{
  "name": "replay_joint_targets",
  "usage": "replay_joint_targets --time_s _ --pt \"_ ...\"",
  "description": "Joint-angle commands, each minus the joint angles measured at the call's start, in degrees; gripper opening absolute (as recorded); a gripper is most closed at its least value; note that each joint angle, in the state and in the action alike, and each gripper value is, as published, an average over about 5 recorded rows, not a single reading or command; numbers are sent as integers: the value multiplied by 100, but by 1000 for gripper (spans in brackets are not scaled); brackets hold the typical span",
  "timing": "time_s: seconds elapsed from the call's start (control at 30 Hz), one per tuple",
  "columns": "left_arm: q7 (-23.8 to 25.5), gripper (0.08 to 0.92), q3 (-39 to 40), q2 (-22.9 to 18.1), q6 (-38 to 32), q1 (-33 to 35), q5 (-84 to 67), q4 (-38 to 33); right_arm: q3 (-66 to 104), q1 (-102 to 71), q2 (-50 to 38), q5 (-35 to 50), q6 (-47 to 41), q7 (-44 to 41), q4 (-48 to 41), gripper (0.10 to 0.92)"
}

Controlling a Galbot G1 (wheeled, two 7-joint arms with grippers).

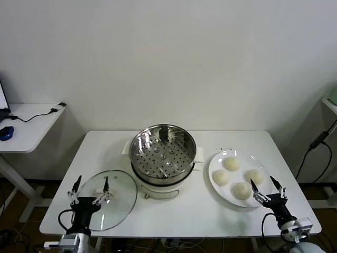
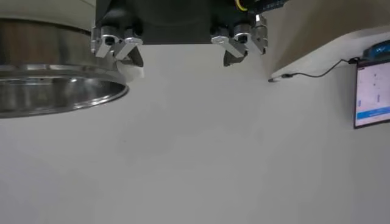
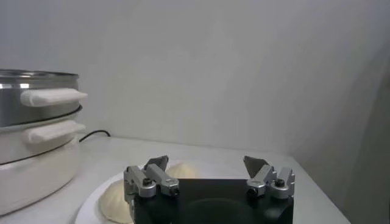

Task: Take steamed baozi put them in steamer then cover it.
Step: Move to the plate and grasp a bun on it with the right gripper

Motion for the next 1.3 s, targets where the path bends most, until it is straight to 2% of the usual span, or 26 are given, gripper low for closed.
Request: replay_joint_targets --time_s 0.03,0.13,0.37,0.5,0.63,0.8,1.0,1.3 --pt "-33 823 21 25 54 9 11 -46 4 372 -350 -458 -217 -406 -31 823" --pt "-59 823 43 53 57 12 16 -32 -50 725 -844 -1001 -662 -1099 -105 823" --pt "-120 823 122 95 37 70 19 -64 -1009 2080 -2666 -1869 -1943 -2979 -551 823" --pt "-134 823 139 102 13 90 23 -44 -2528 3643 -3383 -2377 -1971 -3795 -1227 823" --pt "-154 823 127 124 0 97 9 -10 -4513 5531 -3711 -2706 -1806 -4365 -1972 823" --pt "-170 823 104 149 -3 86 -39 52 -6346 7157 -3625 -2858 -1665 -4848 -2496 823" --pt "-181 823 120 154 18 32 -76 99 -7992 8615 -2913 -3070 -1600 -5071 -3177 823" --pt "-198 823 67 212 37 70 -157 154 -9112 9456 -1697 -3203 -1429 -5316 -4483 823"
